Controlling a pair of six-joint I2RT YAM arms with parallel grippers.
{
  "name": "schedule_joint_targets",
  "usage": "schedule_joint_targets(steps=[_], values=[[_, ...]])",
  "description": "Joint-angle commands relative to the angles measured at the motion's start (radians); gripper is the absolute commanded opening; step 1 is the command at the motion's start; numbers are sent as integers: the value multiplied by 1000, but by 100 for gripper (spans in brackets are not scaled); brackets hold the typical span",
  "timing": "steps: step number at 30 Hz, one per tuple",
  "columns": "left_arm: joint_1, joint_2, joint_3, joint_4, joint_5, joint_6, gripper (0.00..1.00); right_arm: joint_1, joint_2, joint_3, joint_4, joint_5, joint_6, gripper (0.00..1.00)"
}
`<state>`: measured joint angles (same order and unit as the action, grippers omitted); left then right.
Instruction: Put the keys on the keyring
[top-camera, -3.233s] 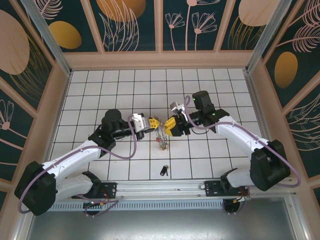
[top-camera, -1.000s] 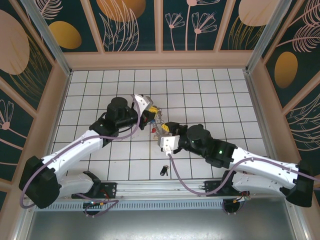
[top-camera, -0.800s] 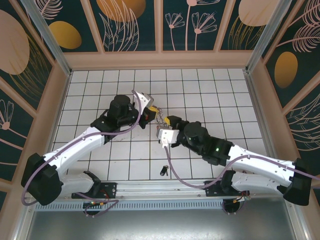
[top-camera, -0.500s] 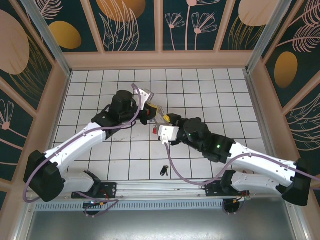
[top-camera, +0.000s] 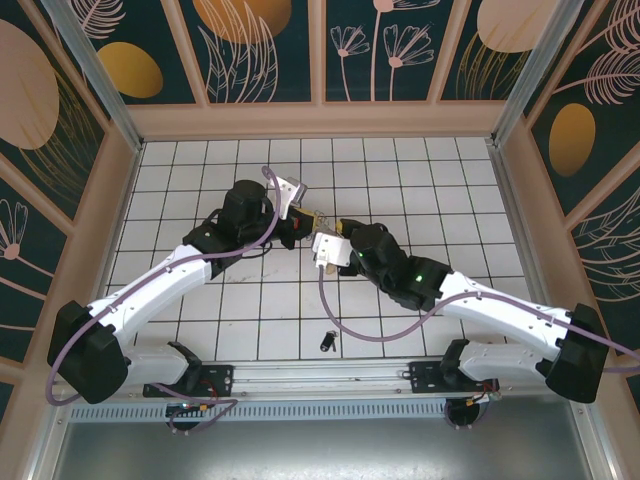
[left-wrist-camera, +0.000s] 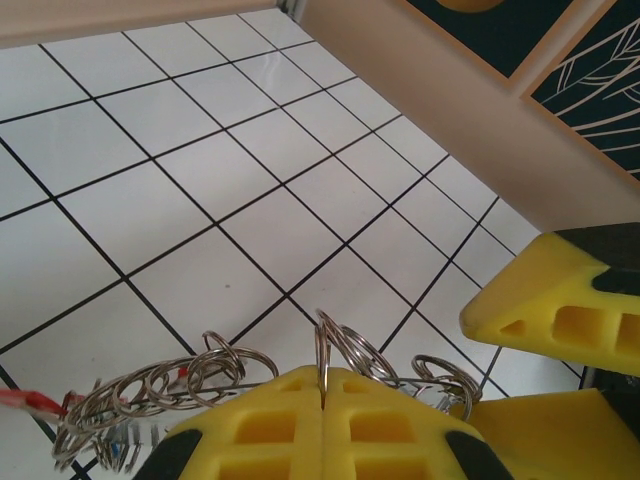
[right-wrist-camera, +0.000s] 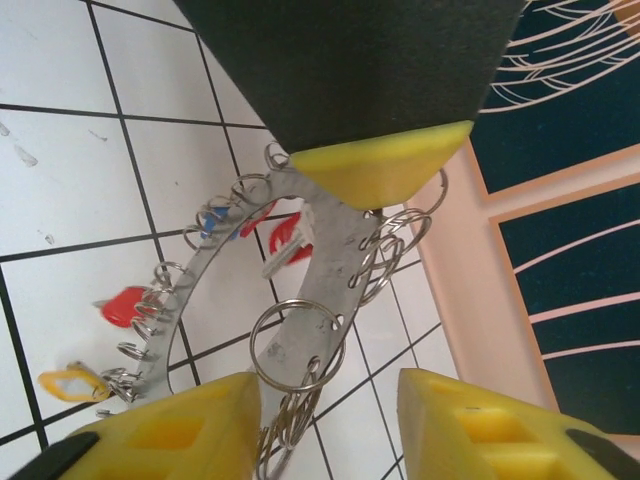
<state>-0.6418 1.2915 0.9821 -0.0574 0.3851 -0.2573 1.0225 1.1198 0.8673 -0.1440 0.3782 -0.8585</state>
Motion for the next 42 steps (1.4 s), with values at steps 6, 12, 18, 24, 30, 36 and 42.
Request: schedule_joint_targets(steps=[6,12,18,24,30,36,42], values=[[1,-9,29,37,39,-12,0,-6,-44,-7,35,-3,-20,39],[1,-9,26,47,38,-21,0,-7,-58,-33,82,-32,-76,41],[2,-5,28,54,38,-25,0,2,-69,-65,62,-103,-136,43],[2,-4,30,57,34,-30,0,10,-75,-86,62,-151,-131,52],[2,-3,24,61,40,-43,0,10,-48,-112,203,-47,-153,53],[2,-7,23,57,38,-44,0,10,-44,-115,253,-24,-190,51],[2,-11,20,58,36,-43,0,22,-38,-119,227,28,-273,48]])
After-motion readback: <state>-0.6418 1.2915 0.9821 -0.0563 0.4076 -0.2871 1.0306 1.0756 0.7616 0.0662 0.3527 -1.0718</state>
